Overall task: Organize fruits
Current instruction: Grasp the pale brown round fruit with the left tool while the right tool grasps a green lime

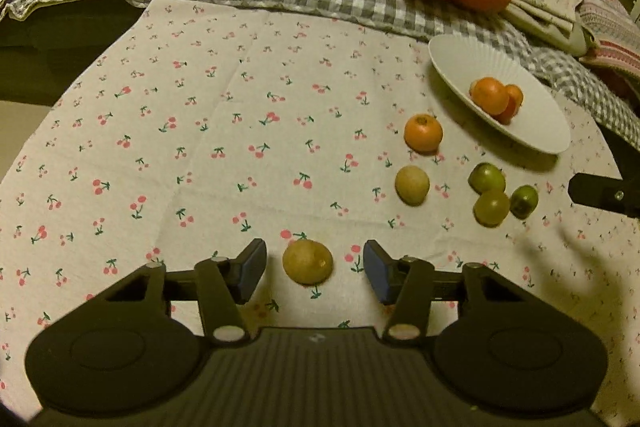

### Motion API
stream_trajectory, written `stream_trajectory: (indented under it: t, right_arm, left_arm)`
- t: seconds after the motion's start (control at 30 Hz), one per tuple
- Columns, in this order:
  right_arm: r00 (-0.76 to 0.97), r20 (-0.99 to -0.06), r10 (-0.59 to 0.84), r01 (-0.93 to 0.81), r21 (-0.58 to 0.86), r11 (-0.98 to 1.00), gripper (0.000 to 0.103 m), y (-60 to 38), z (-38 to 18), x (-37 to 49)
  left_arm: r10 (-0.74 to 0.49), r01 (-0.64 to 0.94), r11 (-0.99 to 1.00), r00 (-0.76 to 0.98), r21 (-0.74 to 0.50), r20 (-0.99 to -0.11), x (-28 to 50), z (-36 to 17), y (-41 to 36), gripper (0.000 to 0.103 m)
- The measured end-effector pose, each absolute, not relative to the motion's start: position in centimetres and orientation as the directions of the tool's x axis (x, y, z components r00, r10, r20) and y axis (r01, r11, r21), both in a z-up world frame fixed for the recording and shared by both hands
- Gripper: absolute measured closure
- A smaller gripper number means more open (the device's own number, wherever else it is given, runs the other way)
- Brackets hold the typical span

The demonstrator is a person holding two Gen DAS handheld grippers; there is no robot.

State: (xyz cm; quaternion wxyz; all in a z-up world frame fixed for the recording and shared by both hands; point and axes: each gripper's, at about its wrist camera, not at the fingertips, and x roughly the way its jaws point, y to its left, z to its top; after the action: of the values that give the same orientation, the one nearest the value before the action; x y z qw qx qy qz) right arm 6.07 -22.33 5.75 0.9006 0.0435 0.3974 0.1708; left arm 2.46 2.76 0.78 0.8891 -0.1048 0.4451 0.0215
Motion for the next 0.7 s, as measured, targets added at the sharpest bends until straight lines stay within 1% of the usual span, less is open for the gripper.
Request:
stream_trajectory:
  t: [0.03, 0.07, 0.1, 0.17, 0.2, 0.33, 0.4, 0.53, 0.6, 0.7]
  right_arm:
    - [0.623, -0.704, 0.341, -0.276, 0.21, 0.938, 0.032, -22.2, 5.6, 6.0]
    - [0.618, -0.709, 0.339, -0.278, 0.206, 0.938, 0.032, -22.0, 5.4, 6.0]
    - [0.614, -0.713, 0.338, -0.279, 0.203, 0.938, 0.032, -21.9, 5.3, 6.1]
    - [0.606, -0.721, 0.335, -0.282, 0.199, 0.938, 0.032, -21.6, 4.9, 6.1]
    - [0.602, -0.725, 0.335, -0.285, 0.198, 0.938, 0.032, -21.5, 4.8, 6.1]
    - [0.587, -0.738, 0.333, -0.292, 0.191, 0.937, 0.032, -21.0, 4.1, 6.2]
    - [0.576, -0.745, 0.335, -0.272, 0.212, 0.939, 0.032, -21.2, 3.7, 6.7]
    - [0.541, -0.763, 0.353, -0.15, 0.325, 0.934, 0.032, -23.2, 2.6, 8.2]
    - [0.542, -0.768, 0.341, -0.089, 0.351, 0.932, 0.032, -24.1, 2.1, 8.8]
    - [0.543, -0.77, 0.333, -0.042, 0.372, 0.927, 0.033, -24.8, 1.6, 9.4]
  left_arm:
    - [-0.055, -0.133, 0.977, 0.598, -0.166, -0.799, 2.5, 0.6, 2.7, 0.053]
    - [-0.053, -0.132, 0.978, 0.594, -0.162, -0.802, 2.6, 0.4, 2.6, 0.059]
    - [-0.051, -0.13, 0.979, 0.589, -0.157, -0.807, 2.6, 0.2, 2.5, 0.062]
    - [-0.048, -0.131, 0.98, 0.581, -0.151, -0.812, 2.7, -0.1, 2.5, 0.074]
    - [-0.045, -0.134, 0.98, 0.579, -0.149, -0.814, 2.7, -0.2, 2.5, 0.076]
    - [-0.054, -0.144, 0.975, 0.588, -0.169, -0.807, 2.7, 0.0, 2.6, 0.076]
    - [-0.057, -0.139, 0.975, 0.596, -0.172, -0.801, 2.6, 0.2, 2.6, 0.076]
    - [-0.075, -0.123, 0.975, 0.603, -0.185, -0.794, 2.6, 0.6, 2.2, 0.076]
    - [-0.083, -0.112, 0.976, 0.605, -0.188, -0.792, 2.5, 0.7, 2.0, 0.076]
    - [-0.088, -0.098, 0.978, 0.611, -0.186, -0.787, 2.4, 0.9, 1.6, 0.076]
